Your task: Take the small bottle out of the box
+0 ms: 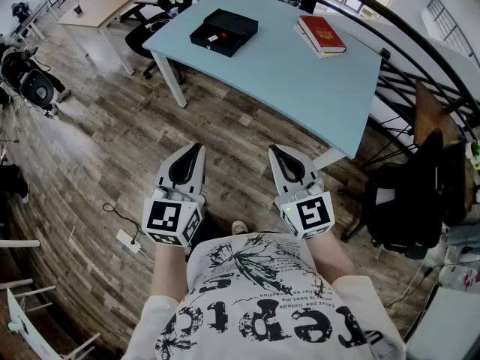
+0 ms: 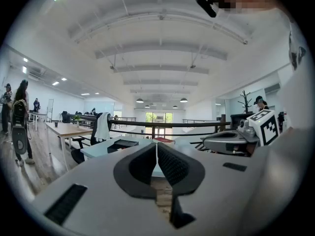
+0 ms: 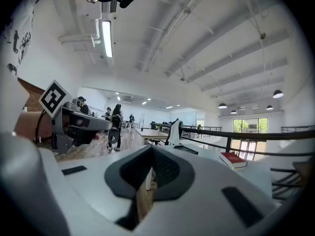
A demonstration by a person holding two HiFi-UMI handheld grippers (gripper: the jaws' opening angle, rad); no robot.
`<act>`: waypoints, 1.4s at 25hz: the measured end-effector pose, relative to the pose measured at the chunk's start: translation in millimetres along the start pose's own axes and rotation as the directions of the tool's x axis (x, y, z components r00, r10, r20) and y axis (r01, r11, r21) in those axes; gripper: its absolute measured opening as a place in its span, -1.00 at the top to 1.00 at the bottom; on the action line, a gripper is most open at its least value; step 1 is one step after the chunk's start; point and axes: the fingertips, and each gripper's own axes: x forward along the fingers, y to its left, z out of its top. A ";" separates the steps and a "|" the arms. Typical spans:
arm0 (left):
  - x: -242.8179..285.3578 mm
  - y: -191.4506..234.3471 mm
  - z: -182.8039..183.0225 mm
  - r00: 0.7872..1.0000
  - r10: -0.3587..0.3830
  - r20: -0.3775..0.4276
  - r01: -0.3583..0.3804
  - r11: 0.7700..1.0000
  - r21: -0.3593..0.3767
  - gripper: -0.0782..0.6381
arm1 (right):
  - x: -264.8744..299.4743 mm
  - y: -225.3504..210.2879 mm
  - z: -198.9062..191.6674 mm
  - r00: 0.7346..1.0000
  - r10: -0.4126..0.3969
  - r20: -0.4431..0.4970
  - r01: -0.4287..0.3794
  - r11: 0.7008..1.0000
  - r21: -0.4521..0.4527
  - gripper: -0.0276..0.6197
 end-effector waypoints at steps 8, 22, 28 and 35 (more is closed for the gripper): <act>7.6 8.5 -1.0 1.000 -0.014 -0.017 0.014 1.000 0.006 0.71 | 7.5 0.9 -1.3 1.000 -0.020 -0.005 0.020 1.000 0.018 0.90; 35.8 109.4 -10.1 0.997 -0.060 -0.054 0.060 0.998 -0.007 0.71 | 109.4 19.2 -6.1 0.997 -0.070 -0.036 0.073 0.993 0.092 0.89; 69.6 205.6 2.3 0.993 -0.104 -0.053 0.103 0.995 -0.009 0.71 | 200.8 29.9 4.4 0.989 -0.133 -0.061 0.138 0.986 0.096 0.89; 105.2 287.9 19.0 0.980 -0.182 -0.079 0.183 0.983 0.005 0.71 | 281.6 37.7 19.6 0.973 -0.217 -0.083 0.226 0.967 0.117 0.89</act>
